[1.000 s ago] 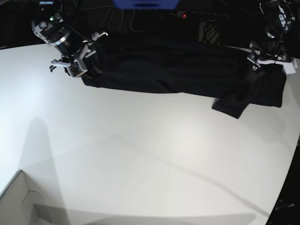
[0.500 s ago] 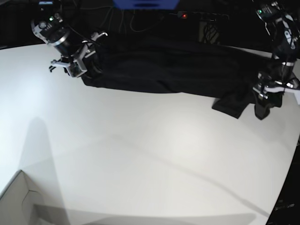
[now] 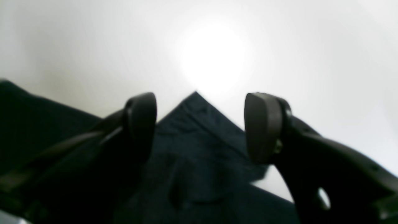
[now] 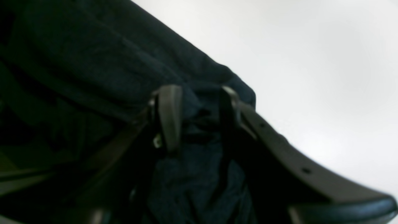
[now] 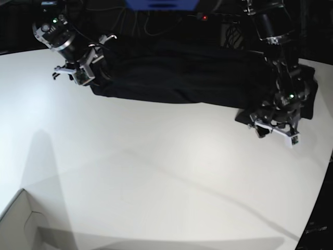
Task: Layout the t-shirt on the table in an organized manner, then fold the t-shirt properly
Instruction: 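Lower the left gripper to regrasp the shirt end near the sleeve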
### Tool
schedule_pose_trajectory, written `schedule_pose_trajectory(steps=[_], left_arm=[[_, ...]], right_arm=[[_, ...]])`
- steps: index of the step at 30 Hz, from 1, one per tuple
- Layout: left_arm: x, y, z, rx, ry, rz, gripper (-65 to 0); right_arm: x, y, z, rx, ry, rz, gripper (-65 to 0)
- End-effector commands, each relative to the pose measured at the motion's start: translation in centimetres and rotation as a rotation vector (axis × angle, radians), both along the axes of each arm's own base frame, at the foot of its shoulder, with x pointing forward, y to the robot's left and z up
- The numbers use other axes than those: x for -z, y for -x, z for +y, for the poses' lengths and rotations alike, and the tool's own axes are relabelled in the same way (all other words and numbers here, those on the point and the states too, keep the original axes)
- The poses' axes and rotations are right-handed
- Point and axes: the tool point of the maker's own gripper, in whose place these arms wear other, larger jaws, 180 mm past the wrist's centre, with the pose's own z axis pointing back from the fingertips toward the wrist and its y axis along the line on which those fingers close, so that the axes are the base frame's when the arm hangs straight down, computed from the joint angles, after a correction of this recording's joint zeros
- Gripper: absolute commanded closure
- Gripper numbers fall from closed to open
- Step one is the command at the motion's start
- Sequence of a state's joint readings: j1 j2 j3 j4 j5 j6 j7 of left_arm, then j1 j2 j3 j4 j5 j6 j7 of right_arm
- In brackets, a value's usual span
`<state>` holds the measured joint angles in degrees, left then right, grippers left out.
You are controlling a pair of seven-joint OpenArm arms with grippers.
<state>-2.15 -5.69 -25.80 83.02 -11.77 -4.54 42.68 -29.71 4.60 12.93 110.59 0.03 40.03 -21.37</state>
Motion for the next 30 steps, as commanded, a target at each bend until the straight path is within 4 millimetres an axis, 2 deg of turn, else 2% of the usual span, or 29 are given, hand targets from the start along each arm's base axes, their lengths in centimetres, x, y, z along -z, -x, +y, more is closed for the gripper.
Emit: schedule_pose_trajectory(steps=[1, 8, 10, 12, 16, 20, 23, 25, 30], left_arm=[[-0.9, -1.2, 0.4, -0.002, -0.004, -0.035, -42.6], [1.6, -1.6, 0.5, -0.018, 0.016, -0.020, -42.5], [2.2, -1.5, 0.2, -0.009, 0.020, -0.006, -39.6], [2.6, -1.5, -0.4, 0.012, 0.016, 0.004, -29.3], [2.3, -1.6, -0.3, 0.010, 0.011, -0.014, 0.0], [2.0, -1.7, -0.3, 0.011, 0.012, -0.023, -0.3], [0.8, -1.4, 0.3, -0.001, -0.003, -0.053, -0.1], [-1.8, -1.4, 1.5, -0.034, -0.025, -0.124, -0.1], [-6.1, -0.4, 3.4, -0.095, -0.070, -0.233, -0.1]], right_arm=[[-0.9, -0.4, 0.2, -0.003, -0.018, -0.036, -21.0], [-1.0, -0.6, 0.2, -0.003, -0.018, -0.042, -21.0], [-1.0, -0.6, 0.2, -0.003, -0.018, -0.042, -21.0], [-1.0, -0.6, 0.2, -0.003, -0.018, -0.042, -21.0], [-1.0, -0.6, 0.2, -0.003, -0.018, -0.042, -21.0], [-1.0, -0.6, 0.2, -0.003, -0.018, -0.042, -21.0], [-1.0, -0.6, 0.2, -0.003, -0.018, -0.042, -21.0], [-1.0, -0.6, 0.2, -0.003, -0.018, -0.042, -21.0], [-1.0, -0.6, 0.4, -0.005, -0.023, -0.042, -21.0]])
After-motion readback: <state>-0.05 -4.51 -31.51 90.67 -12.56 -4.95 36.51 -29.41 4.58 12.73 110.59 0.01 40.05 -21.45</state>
